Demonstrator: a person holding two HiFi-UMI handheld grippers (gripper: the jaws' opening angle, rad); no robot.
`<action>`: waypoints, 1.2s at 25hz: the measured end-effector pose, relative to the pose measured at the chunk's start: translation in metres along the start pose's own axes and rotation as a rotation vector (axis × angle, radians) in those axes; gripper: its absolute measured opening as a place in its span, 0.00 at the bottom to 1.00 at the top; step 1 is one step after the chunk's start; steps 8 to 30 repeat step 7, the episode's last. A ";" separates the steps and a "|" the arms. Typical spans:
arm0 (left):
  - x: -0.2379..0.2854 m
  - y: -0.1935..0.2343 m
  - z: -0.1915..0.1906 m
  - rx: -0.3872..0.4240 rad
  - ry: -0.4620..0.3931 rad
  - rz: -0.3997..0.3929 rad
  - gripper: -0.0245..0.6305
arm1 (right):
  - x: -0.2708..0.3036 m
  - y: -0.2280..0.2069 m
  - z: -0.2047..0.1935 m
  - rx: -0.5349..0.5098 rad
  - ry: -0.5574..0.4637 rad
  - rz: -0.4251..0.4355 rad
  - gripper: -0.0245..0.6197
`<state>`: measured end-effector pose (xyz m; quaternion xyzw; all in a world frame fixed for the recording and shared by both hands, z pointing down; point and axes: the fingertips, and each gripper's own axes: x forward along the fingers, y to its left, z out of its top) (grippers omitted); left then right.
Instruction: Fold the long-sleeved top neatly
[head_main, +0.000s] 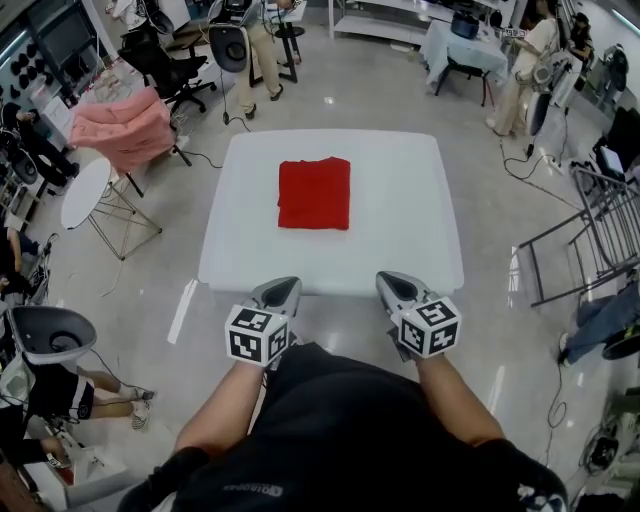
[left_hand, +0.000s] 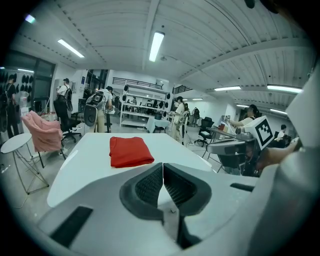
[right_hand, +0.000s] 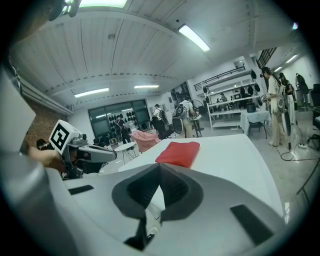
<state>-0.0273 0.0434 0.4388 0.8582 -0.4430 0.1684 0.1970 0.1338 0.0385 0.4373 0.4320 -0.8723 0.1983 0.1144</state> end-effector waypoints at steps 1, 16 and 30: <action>0.001 -0.002 0.002 0.001 0.000 0.000 0.05 | -0.001 -0.001 0.001 0.001 0.000 0.000 0.04; -0.002 -0.007 0.004 0.000 0.002 0.004 0.05 | -0.006 -0.001 0.004 -0.001 0.002 0.005 0.04; -0.002 -0.007 0.004 0.000 0.002 0.004 0.05 | -0.006 -0.001 0.004 -0.001 0.002 0.005 0.04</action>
